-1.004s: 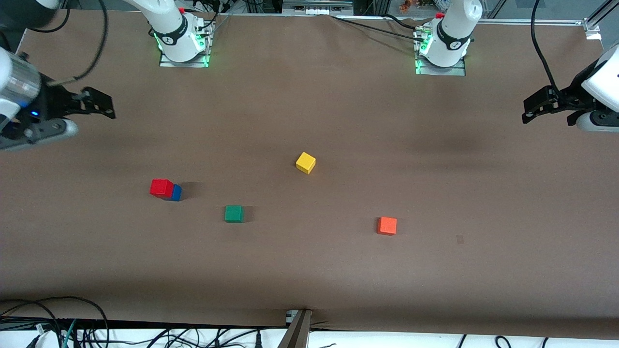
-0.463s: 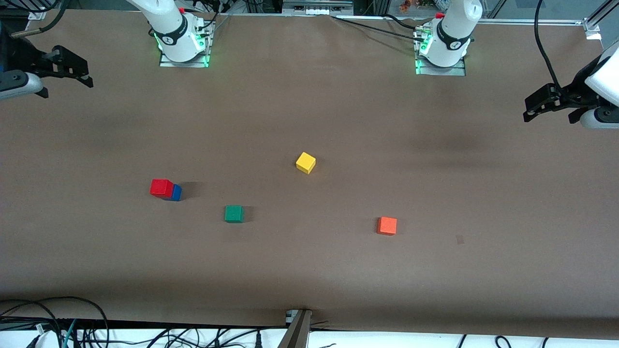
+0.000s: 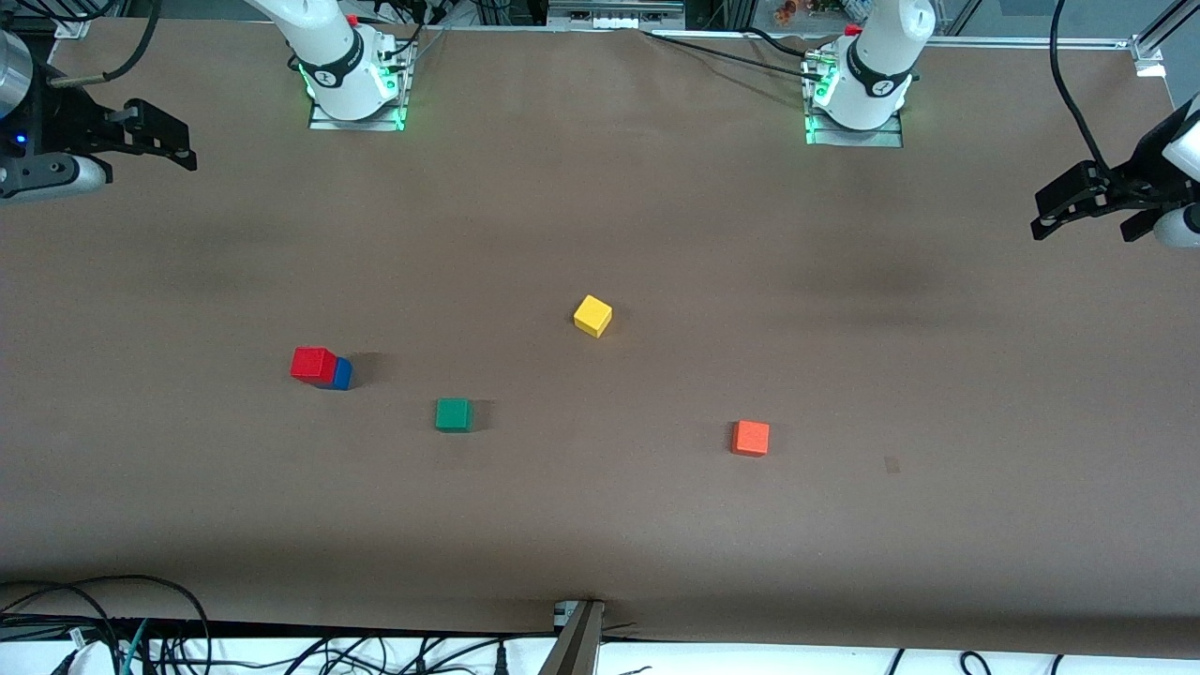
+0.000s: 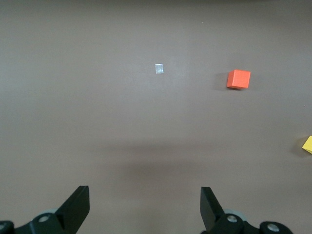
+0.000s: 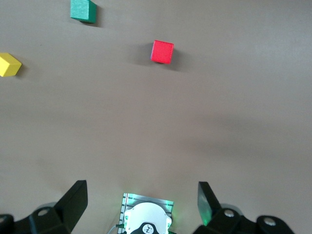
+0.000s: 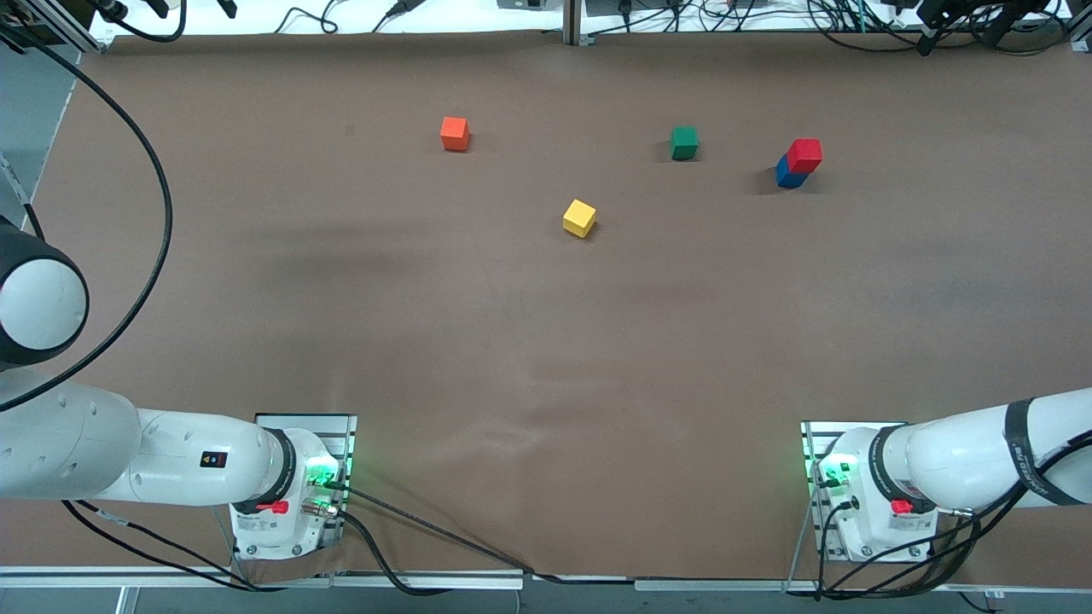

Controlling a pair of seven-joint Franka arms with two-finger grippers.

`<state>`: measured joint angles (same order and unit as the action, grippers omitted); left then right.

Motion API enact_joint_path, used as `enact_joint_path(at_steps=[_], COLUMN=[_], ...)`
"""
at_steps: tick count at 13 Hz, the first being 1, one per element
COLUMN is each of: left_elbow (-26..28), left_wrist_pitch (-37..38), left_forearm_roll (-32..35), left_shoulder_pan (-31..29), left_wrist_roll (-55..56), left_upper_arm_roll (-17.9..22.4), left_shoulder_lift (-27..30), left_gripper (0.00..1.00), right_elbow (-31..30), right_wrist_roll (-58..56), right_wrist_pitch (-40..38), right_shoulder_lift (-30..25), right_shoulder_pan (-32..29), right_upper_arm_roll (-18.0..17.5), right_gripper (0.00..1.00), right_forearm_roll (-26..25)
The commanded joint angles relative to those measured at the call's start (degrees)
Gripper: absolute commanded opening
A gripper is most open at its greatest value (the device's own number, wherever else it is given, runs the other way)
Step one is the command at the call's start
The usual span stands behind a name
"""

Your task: Pass red block to right arm, stack on blue

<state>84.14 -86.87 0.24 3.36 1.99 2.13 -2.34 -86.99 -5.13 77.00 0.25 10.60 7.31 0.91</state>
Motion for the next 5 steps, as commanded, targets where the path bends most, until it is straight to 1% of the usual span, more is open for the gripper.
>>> enact_joint_path(at_steps=[1,5], left_elbow=[-1.34,-0.99], left_wrist_pitch=[0.39,0.48], left_forearm_roll=[-0.6,-0.6], left_shoulder_pan=[-0.02,-0.19], left_wrist_roll=[0.39,-0.05], left_upper_arm_roll=[-0.63,-0.37], left_shoulder_lift=[-0.65,-0.83], left_gripper=[1.0,1.0], right_elbow=[2.08,2.08], right_wrist_roll=[0.48,0.56], right_wrist_pitch=[-0.45,-0.36], right_shoulder_lift=[1.51,1.51], right_shoulder_pan=[-0.49,-0.49], right_upper_arm_roll=[0.07,0.07], right_gripper=[1.0,1.0], right_forearm_roll=[-0.73,-0.99])
